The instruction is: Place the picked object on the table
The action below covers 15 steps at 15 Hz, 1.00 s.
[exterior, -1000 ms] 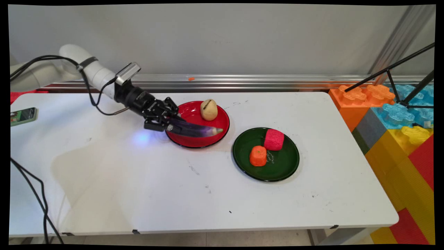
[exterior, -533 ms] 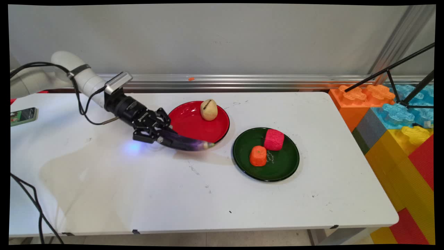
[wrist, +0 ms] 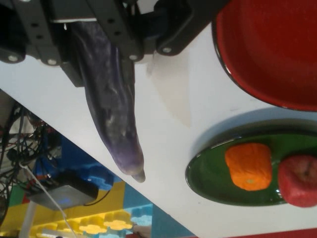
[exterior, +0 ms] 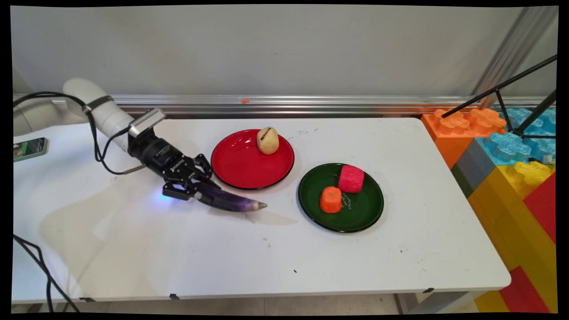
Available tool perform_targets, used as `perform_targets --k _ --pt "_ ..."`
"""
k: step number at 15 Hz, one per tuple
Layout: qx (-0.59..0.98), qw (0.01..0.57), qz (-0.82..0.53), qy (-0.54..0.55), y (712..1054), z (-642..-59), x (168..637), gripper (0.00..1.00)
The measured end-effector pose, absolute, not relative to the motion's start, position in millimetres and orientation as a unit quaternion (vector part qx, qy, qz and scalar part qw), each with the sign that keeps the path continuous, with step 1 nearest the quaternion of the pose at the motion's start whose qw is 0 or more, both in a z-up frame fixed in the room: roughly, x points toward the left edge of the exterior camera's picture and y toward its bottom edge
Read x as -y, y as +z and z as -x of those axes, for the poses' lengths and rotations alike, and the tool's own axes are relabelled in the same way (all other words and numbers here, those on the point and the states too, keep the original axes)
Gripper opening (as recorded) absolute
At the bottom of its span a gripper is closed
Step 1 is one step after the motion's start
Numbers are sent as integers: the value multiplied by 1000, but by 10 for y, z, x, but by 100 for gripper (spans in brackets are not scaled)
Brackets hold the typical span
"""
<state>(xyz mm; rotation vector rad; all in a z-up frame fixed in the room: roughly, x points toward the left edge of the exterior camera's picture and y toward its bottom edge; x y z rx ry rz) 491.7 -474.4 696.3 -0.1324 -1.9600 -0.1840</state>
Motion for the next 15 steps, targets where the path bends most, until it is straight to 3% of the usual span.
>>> perform_targets --k 15 --pt "835 540 44 -96 6476 -4923 4590 0"
